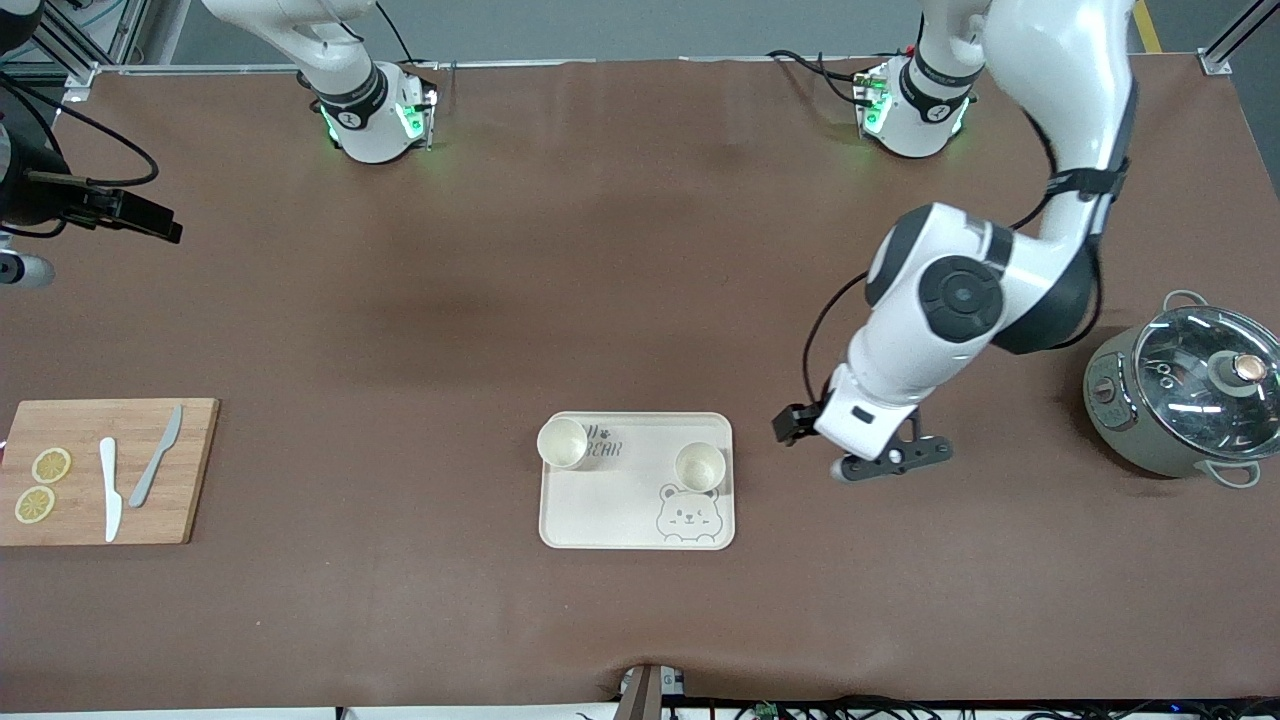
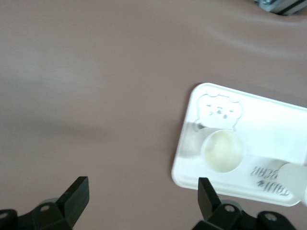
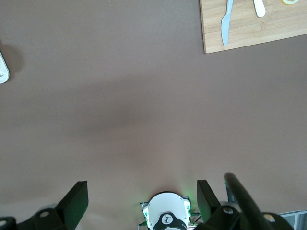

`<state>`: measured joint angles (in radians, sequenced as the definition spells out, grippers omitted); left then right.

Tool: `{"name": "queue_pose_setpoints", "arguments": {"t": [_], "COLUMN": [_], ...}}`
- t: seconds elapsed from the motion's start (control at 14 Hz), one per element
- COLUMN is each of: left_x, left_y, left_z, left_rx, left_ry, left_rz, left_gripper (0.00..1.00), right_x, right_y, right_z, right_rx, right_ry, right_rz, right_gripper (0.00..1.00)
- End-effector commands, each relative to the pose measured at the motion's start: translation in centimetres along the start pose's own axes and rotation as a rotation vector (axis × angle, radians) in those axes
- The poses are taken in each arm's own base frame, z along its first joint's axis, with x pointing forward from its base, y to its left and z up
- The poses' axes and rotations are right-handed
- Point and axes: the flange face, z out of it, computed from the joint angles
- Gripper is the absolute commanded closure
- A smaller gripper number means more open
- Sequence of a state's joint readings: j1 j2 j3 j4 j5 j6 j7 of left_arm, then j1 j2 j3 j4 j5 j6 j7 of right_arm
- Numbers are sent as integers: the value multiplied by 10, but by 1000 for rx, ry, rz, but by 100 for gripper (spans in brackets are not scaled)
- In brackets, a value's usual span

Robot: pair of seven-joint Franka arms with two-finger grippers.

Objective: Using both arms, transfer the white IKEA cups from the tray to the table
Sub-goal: 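Reach the left gripper to the white cup on the tray, then close the left gripper around the white cup and lift it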

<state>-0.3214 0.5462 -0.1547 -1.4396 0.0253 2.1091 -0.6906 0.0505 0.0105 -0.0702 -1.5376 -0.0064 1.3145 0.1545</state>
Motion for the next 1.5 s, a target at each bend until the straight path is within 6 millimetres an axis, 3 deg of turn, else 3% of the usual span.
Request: {"name": "queue_pose_setpoints", "arguments": {"t": [0.0, 0.21, 0.36, 0.5, 0.64, 0.86, 1.21, 1.43], "left_x": [4, -8, -10, -20, -31, -39, -43, -43], "left_y": [17, 40, 39, 49, 55, 58, 66, 67], "left_z": [27, 57, 78, 98, 117, 140, 164, 163], "left_rx": [-39, -56, -45, -49, -39, -16, -67, -69], "left_ry": [34, 43, 23, 14, -2, -17, 30, 33], "left_rz": [-45, -53, -68, -55, -63, -58, -44, -43], "left_gripper": [0, 0, 0, 22, 23, 38, 98, 100], "right_x": [0, 0, 0, 0, 0, 0, 0, 0], "right_y": [3, 3, 3, 3, 3, 3, 3, 4], "right_z": [-1, -1, 0, 1, 1, 1, 1, 1], "right_rx": [5, 4, 5, 4, 4, 4, 4, 4], "right_ry": [-7, -6, -10, -16, -16, -16, -16, -14], "right_rz": [15, 15, 15, 15, 15, 15, 15, 16], "right_gripper": [0, 0, 0, 0, 0, 0, 0, 0]}}
